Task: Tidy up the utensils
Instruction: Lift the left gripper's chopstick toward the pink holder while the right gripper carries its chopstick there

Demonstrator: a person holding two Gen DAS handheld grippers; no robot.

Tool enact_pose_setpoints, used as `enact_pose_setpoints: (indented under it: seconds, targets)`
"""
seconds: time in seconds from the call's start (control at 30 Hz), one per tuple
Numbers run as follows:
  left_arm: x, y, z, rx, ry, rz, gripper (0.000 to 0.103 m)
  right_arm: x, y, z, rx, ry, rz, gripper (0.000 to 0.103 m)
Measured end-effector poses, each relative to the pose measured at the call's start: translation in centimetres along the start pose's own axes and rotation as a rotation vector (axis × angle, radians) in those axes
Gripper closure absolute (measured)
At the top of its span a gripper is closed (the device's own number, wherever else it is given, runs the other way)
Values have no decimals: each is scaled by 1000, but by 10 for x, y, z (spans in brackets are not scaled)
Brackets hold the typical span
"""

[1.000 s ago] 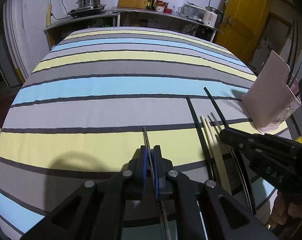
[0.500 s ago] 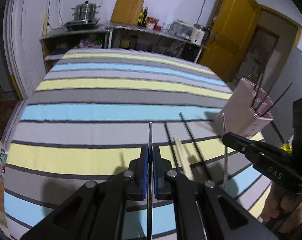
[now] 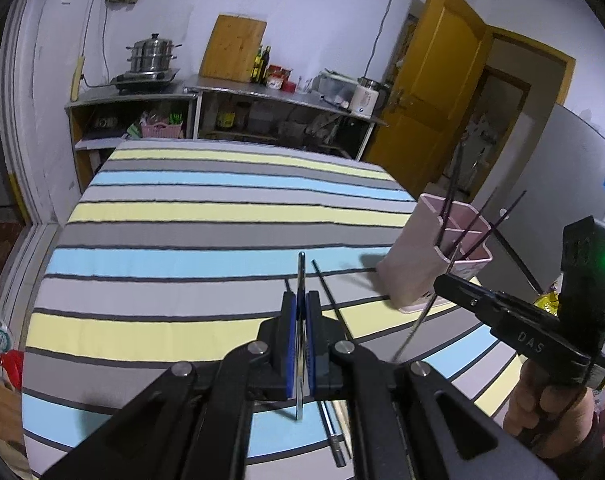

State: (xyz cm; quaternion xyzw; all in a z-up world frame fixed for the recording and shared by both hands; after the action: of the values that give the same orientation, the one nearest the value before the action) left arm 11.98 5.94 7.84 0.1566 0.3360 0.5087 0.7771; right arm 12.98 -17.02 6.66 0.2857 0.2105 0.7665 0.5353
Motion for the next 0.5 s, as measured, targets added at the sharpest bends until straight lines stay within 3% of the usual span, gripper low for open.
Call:
enact_pose_setpoints:
  seconds: [0.5]
  targets:
    - [-29,-2,18,-14,-38,-66,98,-22,36,7,-76,-28,-31,98]
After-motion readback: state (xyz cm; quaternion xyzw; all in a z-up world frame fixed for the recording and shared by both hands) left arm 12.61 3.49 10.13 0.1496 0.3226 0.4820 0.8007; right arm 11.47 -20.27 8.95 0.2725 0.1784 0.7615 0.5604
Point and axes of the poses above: each gripper's, at about its wrist camera, not at the fingertips, and y roughly against the way its jaws point, x to its left, z to its top, the point moved 1 cm from there along -y, roughly the way its jaws point, and after that the axes turned 7 degrees about -z, right-handed, at the moved point
